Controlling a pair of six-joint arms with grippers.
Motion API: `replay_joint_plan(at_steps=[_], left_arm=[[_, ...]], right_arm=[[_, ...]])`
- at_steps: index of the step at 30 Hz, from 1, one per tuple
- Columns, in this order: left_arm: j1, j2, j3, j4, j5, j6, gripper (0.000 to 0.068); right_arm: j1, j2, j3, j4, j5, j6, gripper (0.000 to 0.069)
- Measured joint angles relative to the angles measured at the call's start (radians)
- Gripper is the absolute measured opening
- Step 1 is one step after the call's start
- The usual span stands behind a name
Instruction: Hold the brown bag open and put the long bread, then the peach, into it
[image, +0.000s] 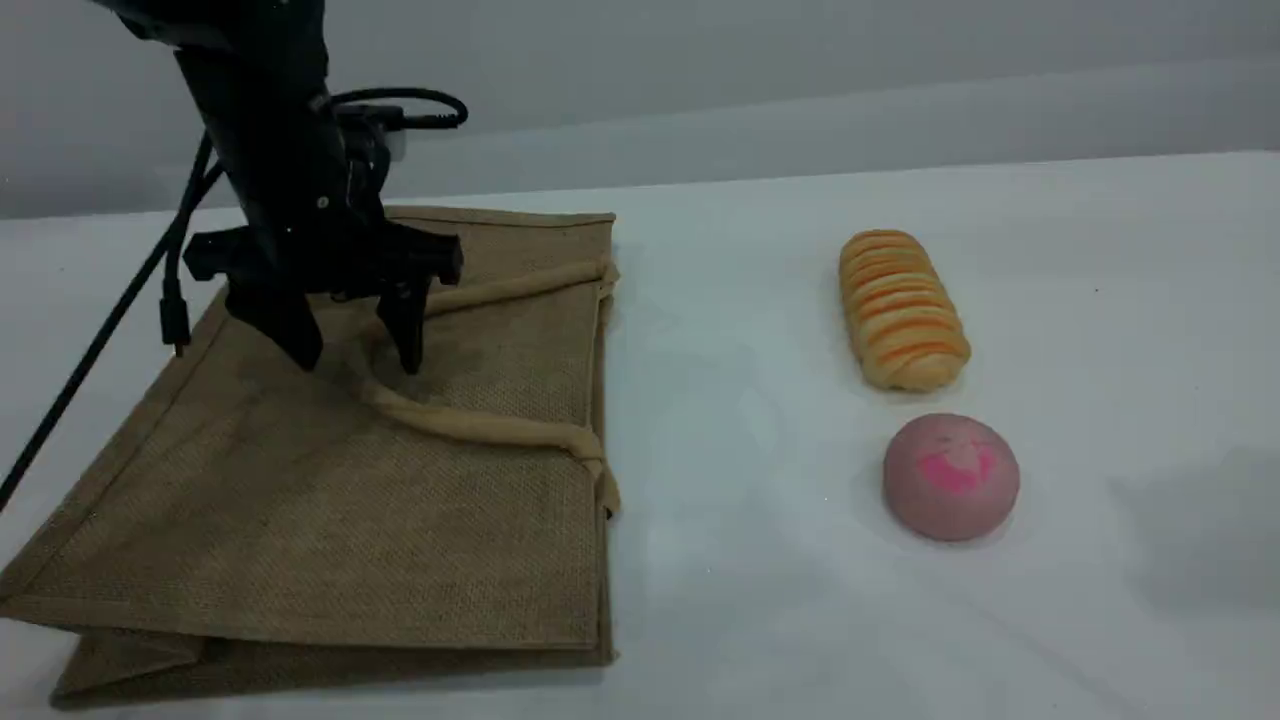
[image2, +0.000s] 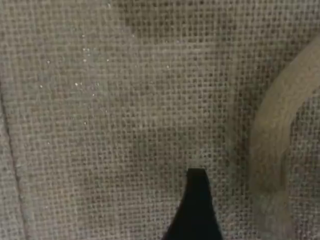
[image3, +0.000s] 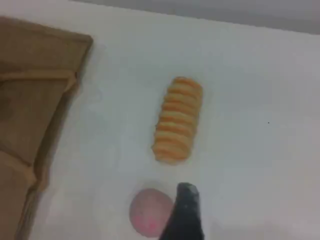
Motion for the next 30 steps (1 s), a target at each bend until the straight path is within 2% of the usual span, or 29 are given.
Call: replay_joint_plan(at_steps=[3, 7, 10, 16, 21, 30], left_arm=[[0.0, 0.004, 0.0, -0.004, -0.006, 0.0, 0.051], [0.0, 0.01, 0.0, -0.007, -0.004, 0.0, 0.0428], [0.0, 0.01, 0.0, -0.007, -0.006, 0.0, 0.0337], [0.0, 0.01, 0.0, -0.007, -0.002, 0.0, 0.01], [0.0, -0.002, -0.027, -0.009, 0.034, 0.063, 0.0094], [0.0, -0.089, -0.21, -0.024, 0.225, 0.247, 0.0094]], right_arm=[[0.0, 0.0, 0.0, 0.0, 0.0, 0.0, 0.0565], [0.0, 0.0, 0.0, 0.0, 0.0, 0.0, 0.0565], [0.0, 0.0, 0.0, 0.0, 0.0, 0.0, 0.0565], [0.0, 0.0, 0.0, 0.0, 0.0, 0.0, 0.0565], [0.0, 0.003, 0.0, 0.0, -0.001, 0.0, 0.0565], [0.0, 0.095, 0.0, 0.003, -0.008, 0.0, 0.0565]])
